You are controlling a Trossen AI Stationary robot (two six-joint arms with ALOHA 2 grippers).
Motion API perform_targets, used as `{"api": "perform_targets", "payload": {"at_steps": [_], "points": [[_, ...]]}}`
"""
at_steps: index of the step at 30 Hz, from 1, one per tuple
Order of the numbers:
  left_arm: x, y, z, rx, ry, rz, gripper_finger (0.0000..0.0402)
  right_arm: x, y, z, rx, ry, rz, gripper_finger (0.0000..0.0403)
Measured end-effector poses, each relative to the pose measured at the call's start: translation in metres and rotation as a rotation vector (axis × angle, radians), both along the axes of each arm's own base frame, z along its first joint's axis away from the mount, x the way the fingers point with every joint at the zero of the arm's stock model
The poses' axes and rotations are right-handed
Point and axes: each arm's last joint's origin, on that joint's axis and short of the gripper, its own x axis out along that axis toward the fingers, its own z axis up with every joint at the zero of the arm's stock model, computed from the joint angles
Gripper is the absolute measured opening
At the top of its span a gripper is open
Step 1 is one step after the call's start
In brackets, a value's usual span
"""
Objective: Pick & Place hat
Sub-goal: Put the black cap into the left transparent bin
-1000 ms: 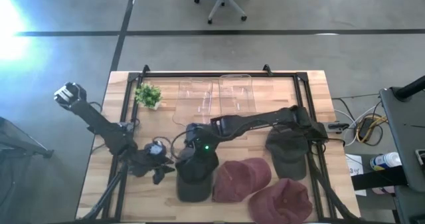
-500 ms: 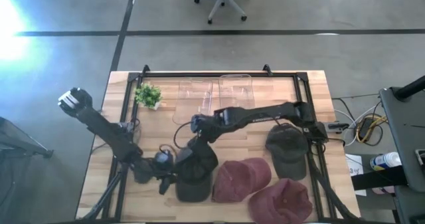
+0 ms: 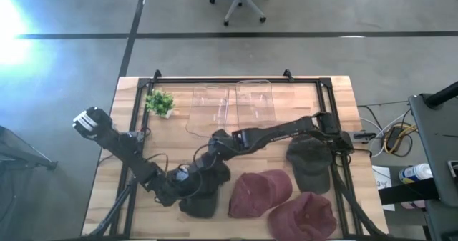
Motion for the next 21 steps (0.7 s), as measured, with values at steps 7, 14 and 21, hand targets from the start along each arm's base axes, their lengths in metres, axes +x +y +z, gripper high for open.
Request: {"api": "perform_targets", "payload": {"at_steps": [7, 14, 21], "points": [[0.004, 0.003, -0.003, 0.036, -0.013, 0.047, 0.0174, 0.006, 0.021, -0.011, 0.117, -0.066, 0.069, 0.0029], [0.006, 0.009, -0.002, 0.077, -0.04, 0.08, 0.0174, 0.02, 0.04, -0.013, 0.211, -0.193, 0.164, 0.0028], [0.009, 0.008, 0.002, 0.091, -0.06, 0.071, 0.0174, 0.032, 0.058, -0.07, 0.253, -0.071, 0.203, 0.0028]]}}
